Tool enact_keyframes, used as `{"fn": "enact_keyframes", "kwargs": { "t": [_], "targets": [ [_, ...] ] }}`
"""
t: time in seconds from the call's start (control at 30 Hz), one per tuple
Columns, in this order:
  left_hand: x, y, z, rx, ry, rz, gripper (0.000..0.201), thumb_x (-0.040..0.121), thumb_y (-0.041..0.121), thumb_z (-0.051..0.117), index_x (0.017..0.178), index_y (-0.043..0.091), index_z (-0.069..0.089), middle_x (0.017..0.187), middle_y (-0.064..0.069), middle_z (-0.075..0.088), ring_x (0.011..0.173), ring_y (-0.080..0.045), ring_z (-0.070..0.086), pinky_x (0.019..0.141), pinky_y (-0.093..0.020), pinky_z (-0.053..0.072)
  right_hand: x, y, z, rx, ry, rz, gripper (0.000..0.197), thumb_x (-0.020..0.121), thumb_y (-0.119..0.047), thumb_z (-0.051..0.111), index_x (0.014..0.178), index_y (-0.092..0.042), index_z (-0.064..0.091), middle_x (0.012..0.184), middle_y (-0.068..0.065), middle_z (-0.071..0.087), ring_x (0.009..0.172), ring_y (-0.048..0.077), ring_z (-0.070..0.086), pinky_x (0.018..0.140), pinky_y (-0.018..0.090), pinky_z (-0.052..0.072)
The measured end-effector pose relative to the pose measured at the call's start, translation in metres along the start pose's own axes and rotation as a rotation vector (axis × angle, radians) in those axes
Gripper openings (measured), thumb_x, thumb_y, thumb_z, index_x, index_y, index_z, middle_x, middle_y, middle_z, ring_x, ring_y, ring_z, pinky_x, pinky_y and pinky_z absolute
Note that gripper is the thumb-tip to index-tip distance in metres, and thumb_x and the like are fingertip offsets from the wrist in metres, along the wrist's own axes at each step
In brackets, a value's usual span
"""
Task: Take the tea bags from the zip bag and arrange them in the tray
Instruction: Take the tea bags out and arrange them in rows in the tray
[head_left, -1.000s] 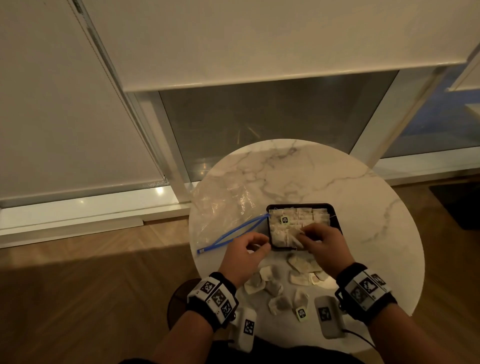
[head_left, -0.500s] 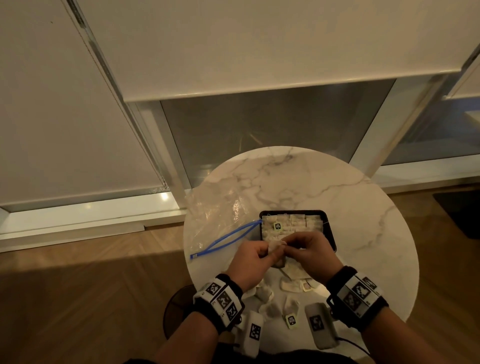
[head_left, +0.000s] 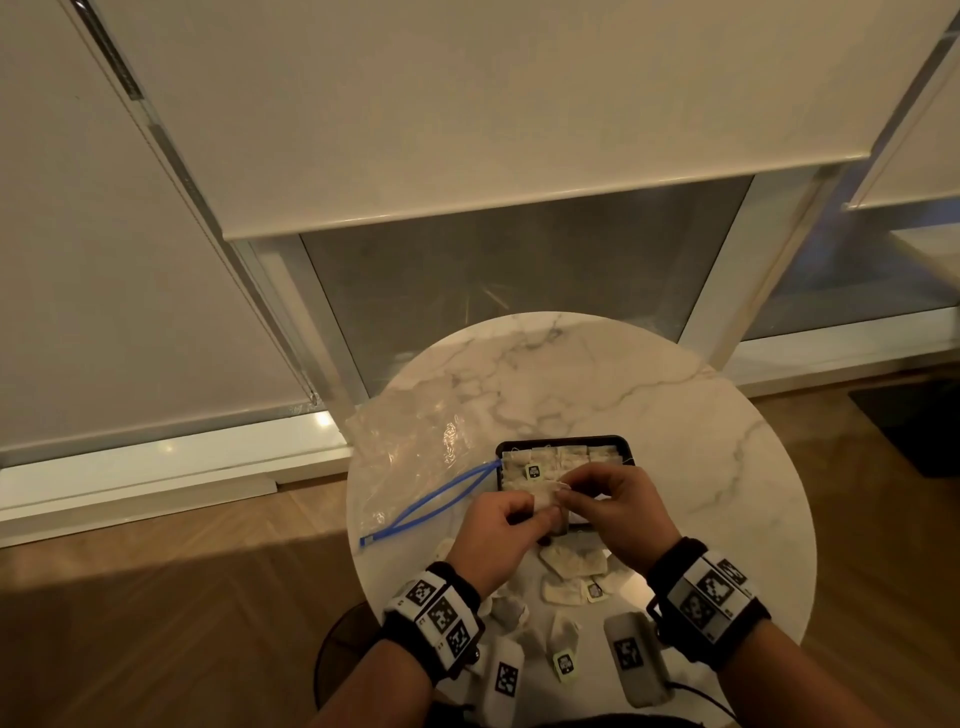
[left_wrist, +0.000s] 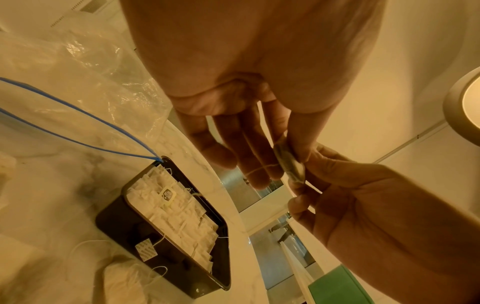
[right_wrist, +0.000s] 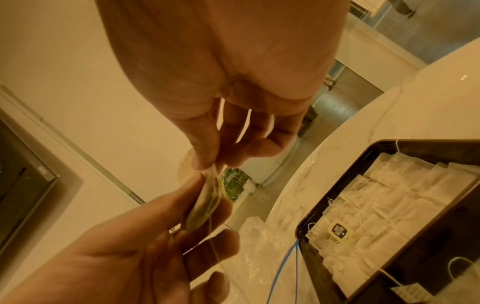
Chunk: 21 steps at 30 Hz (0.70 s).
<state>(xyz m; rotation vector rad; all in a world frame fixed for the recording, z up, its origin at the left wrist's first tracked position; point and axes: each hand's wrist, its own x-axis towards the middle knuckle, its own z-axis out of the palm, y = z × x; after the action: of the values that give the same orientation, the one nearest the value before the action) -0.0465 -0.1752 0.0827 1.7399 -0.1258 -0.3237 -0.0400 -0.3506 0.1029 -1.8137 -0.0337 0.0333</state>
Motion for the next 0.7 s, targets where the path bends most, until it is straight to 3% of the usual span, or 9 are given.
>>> {"fn": "enact_keyframes", "kwargs": {
  "t": [0.1, 0.17, 0.23, 0.3, 0.43, 0.53, 0.63, 0.7],
  "targets": [
    [0.004, 0.004, 0.005, 0.038, -0.012, 0.019, 0.029, 0.093, 0.020, 0.069, 0.065, 0.030, 0.072, 0.064, 0.002, 0.066, 0.067, -0.015, 0.064, 0.066, -0.034, 0.055, 0.000, 0.001, -0.006, 0.021, 0.015, -0.001, 0.008, 0.082, -0.004, 0.075, 0.078, -0.011, 0.075, 0.074, 0.004, 0.072, 0.072, 0.018, 0.068, 0.071, 0.025, 0.056],
    [0.005, 0.005, 0.008, 0.063, 0.000, 0.014, 0.040, 0.093, 0.019, 0.069, 0.057, 0.036, 0.067, 0.059, 0.010, 0.061, 0.065, -0.012, 0.061, 0.068, -0.035, 0.055, 0.000, 0.002, -0.010, 0.008, -0.008, 0.001, 0.006, 0.083, -0.005, 0.074, 0.080, -0.010, 0.074, 0.076, 0.004, 0.072, 0.073, 0.016, 0.068, 0.071, 0.024, 0.056],
    [0.006, 0.004, 0.010, 0.070, 0.029, 0.015, 0.036, 0.092, 0.021, 0.070, 0.058, 0.031, 0.067, 0.058, 0.009, 0.058, 0.061, -0.007, 0.055, 0.062, -0.027, 0.050, 0.000, 0.004, -0.014, 0.030, -0.078, 0.047, 0.006, 0.080, -0.008, 0.077, 0.083, -0.009, 0.072, 0.078, 0.007, 0.072, 0.074, 0.015, 0.068, 0.071, 0.026, 0.056],
    [0.006, 0.004, 0.010, 0.058, 0.061, 0.017, 0.028, 0.091, 0.025, 0.071, 0.064, 0.021, 0.069, 0.059, -0.001, 0.058, 0.060, -0.007, 0.053, 0.062, -0.024, 0.048, -0.001, 0.007, -0.016, 0.044, -0.158, 0.114, 0.016, 0.076, -0.013, 0.081, 0.087, -0.008, 0.070, 0.082, 0.008, 0.072, 0.074, 0.015, 0.068, 0.068, 0.027, 0.057],
    [0.011, -0.002, 0.009, 0.028, 0.111, 0.030, 0.034, 0.088, 0.036, 0.073, 0.079, 0.003, 0.072, 0.077, -0.021, 0.066, 0.068, -0.024, 0.062, 0.071, -0.038, 0.055, -0.002, 0.004, -0.017, 0.053, -0.168, 0.160, 0.012, 0.080, -0.008, 0.076, 0.089, -0.004, 0.069, 0.079, 0.007, 0.073, 0.070, 0.012, 0.069, 0.064, 0.019, 0.053],
    [0.014, -0.008, 0.009, 0.036, 0.161, 0.025, 0.045, 0.080, 0.050, 0.072, 0.084, 0.005, 0.070, 0.083, -0.021, 0.067, 0.081, -0.037, 0.064, 0.074, -0.048, 0.056, -0.001, 0.003, -0.013, 0.095, -0.164, 0.201, 0.007, 0.082, -0.005, 0.075, 0.085, -0.005, 0.069, 0.073, 0.006, 0.073, 0.065, 0.014, 0.067, 0.064, 0.024, 0.056],
    [0.016, -0.013, 0.008, 0.034, 0.165, 0.014, 0.050, 0.079, 0.055, 0.072, 0.085, 0.005, 0.069, 0.084, -0.021, 0.067, 0.081, -0.037, 0.064, 0.073, -0.048, 0.057, 0.001, 0.003, -0.009, 0.093, -0.163, 0.217, 0.005, 0.083, -0.006, 0.074, 0.083, -0.005, 0.069, 0.071, 0.006, 0.072, 0.063, 0.015, 0.066, 0.063, 0.025, 0.056],
    [0.018, -0.013, 0.008, 0.005, 0.157, 0.011, 0.043, 0.084, 0.046, 0.074, 0.086, 0.004, 0.070, 0.083, -0.019, 0.067, 0.076, -0.031, 0.065, 0.071, -0.042, 0.058, 0.003, 0.004, -0.009, 0.095, -0.144, 0.217, 0.004, 0.084, -0.004, 0.073, 0.082, -0.004, 0.069, 0.068, 0.004, 0.071, 0.061, 0.013, 0.065, 0.060, 0.023, 0.054]
  ]
}}
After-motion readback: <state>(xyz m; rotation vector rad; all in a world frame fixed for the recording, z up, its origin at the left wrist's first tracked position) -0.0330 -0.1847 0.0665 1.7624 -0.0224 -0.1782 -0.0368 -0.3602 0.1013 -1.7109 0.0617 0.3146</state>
